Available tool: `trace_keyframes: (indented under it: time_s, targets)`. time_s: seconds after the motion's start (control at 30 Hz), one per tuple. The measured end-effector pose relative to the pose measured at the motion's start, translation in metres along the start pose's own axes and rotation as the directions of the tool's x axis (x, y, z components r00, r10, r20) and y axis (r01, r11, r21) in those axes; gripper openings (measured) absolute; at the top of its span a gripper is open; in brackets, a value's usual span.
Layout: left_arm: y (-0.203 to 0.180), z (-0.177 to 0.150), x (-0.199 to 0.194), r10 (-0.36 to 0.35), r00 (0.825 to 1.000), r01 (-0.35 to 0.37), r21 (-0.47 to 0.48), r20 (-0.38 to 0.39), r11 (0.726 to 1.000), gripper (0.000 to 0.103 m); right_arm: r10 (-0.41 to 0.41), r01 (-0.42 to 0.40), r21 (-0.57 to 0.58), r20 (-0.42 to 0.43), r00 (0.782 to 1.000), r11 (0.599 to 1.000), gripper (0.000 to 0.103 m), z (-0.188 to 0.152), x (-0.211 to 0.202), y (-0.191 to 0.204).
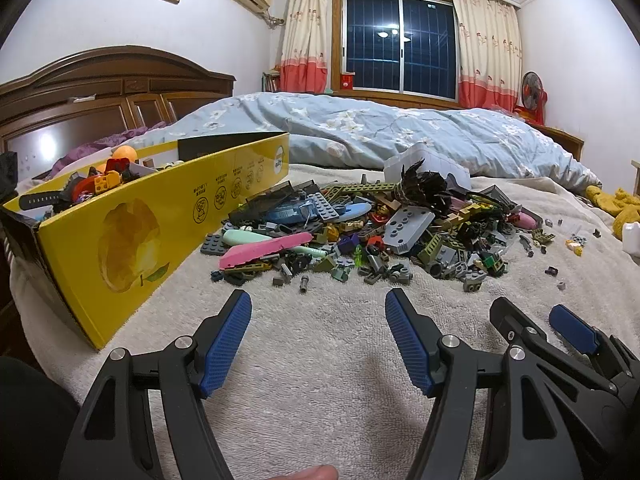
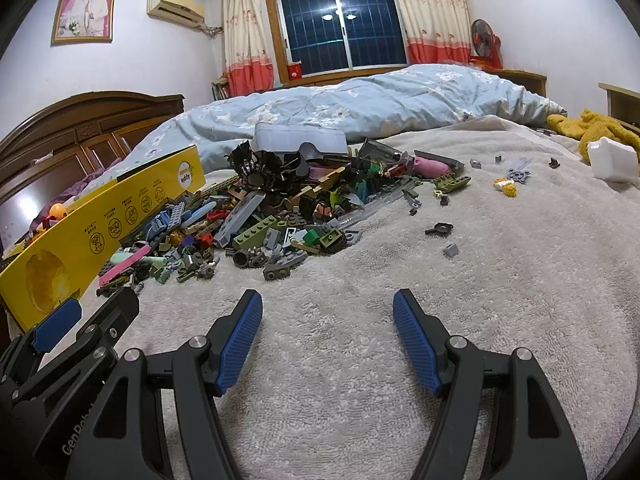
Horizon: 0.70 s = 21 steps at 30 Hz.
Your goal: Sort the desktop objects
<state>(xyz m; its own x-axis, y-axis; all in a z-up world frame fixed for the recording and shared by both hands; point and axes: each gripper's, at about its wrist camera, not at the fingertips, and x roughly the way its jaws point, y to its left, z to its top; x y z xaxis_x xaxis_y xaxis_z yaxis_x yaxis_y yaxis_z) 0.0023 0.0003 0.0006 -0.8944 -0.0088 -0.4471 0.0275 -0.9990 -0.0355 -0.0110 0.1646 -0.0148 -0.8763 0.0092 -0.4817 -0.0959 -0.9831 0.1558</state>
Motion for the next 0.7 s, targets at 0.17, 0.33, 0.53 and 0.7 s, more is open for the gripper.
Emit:
trace_keyframes:
  time_s: [0.17, 0.33, 0.53, 0.7]
  targets:
    - [0.0001, -0.0002, 0.0002, 0.001, 1.0, -0.001, 0.0, 0.0, 1.0, 0.07, 0.0, 0.0, 0.001, 0.0, 1.0, 1.0, 0.07, -0.0002, -0.0003, -0.0001]
    - [0.0004, -0.0003, 0.0003, 0.0, 1.0, 0.0, -0.001, -0.002, 1.0, 0.07, 0.0, 0.0, 0.0, 0.0, 1.0, 1.0, 0.07, -0.0005, -0.0002, 0.0004]
    - [0.0028, -0.0016, 0.0008, -0.003, 1.0, 0.003, -0.009, -0.014, 1.0, 0.07, -0.001, 0.001, -0.004, 0.001, 1.0, 1.0, 0.07, -0.0006, -0.0003, 0.0005]
    - [0.0032, 0.0006, 0.0012, -0.023, 0.999, 0.023, -0.018, -0.036, 1.0, 0.07, -0.014, 0.014, -0.009, -0.002, 1.0, 1.0, 0.07, 0.0011, -0.0038, 0.0001]
